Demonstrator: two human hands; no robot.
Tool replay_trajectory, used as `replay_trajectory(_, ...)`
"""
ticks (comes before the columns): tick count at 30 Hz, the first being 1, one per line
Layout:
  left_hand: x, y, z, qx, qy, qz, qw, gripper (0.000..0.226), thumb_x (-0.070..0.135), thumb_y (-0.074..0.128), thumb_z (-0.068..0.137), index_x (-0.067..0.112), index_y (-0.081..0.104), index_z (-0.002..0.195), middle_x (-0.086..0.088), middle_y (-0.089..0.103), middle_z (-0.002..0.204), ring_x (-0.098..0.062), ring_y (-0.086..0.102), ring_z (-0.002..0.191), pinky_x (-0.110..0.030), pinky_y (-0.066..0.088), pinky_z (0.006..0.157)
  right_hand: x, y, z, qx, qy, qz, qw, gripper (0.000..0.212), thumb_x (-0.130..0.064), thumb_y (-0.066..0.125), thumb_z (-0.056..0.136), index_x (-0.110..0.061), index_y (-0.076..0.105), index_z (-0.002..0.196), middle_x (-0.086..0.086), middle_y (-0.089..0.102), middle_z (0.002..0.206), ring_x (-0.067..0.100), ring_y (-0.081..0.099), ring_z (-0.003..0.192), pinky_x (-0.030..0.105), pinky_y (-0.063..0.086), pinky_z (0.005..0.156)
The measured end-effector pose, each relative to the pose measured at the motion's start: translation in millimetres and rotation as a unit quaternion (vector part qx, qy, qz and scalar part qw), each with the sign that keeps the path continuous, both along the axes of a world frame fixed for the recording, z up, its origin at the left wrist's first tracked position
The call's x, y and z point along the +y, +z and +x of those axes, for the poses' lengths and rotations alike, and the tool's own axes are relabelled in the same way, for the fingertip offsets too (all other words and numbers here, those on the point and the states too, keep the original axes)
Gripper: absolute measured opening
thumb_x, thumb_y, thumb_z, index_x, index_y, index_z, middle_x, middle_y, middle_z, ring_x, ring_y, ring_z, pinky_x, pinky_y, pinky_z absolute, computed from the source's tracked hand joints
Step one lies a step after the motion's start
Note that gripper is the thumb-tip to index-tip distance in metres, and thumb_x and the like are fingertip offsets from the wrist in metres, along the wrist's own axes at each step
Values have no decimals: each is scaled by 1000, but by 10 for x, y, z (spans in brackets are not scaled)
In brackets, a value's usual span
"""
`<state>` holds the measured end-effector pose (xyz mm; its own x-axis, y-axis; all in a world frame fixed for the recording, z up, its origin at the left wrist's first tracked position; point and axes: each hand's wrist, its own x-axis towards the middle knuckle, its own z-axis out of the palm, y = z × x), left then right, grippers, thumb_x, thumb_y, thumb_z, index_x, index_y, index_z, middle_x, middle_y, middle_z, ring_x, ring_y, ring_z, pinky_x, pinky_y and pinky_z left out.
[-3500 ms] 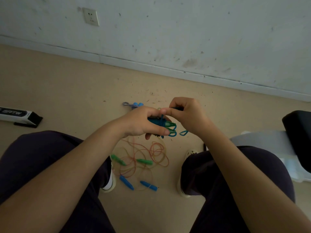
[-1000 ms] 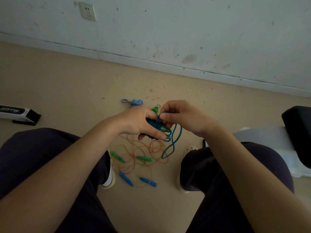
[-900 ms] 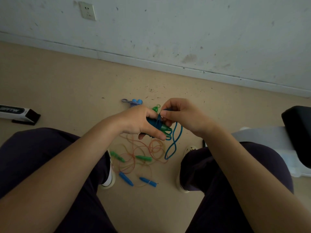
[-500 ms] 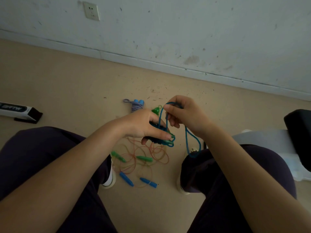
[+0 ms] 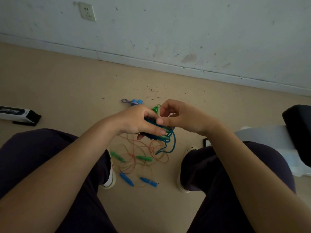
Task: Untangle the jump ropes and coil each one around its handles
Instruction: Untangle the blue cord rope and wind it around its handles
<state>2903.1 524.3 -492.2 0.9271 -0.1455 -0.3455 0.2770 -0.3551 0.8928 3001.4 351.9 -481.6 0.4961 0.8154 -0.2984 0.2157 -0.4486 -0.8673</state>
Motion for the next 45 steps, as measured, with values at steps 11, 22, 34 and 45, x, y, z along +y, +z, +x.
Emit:
replay_trajectory(11,28,33,-20,16,-23,18,999,18,25,83,78,14,74,90,2,69,65,-10,59,54,-24,47,45,-104,94,100,58,69,-15,996,17,1,65,88,-2,62,105,17,67,88,20,65,77,30,54,78)
replay_trajectory(22,-1,33,-18,33,-35,-5,999,23,26,88,68,19,73,83,-2,71,72,-15,59,57,-25,46,46,-23,110,-13,81,52,11,995,8,-7,68,88,-9,64,94,7,50,67,9,31,48,25,22,46)
replay_trajectory(34,-10,-1,-2,10,-9,-35,999,30,18,89,71,24,71,94,1,68,76,-17,61,64,-31,49,50,63,-9,-43,121,-45,152,980,9,-1,66,87,-9,62,85,2,57,61,5,43,48,20,24,44)
replay_trajectory(45,-5,19,-22,-97,66,-60,991,101,10,90,68,45,37,147,1,68,116,-22,69,96,-31,54,50,109,-84,11,66,-127,210,967,32,-20,79,73,-16,46,71,-7,40,56,6,33,48,19,31,45)
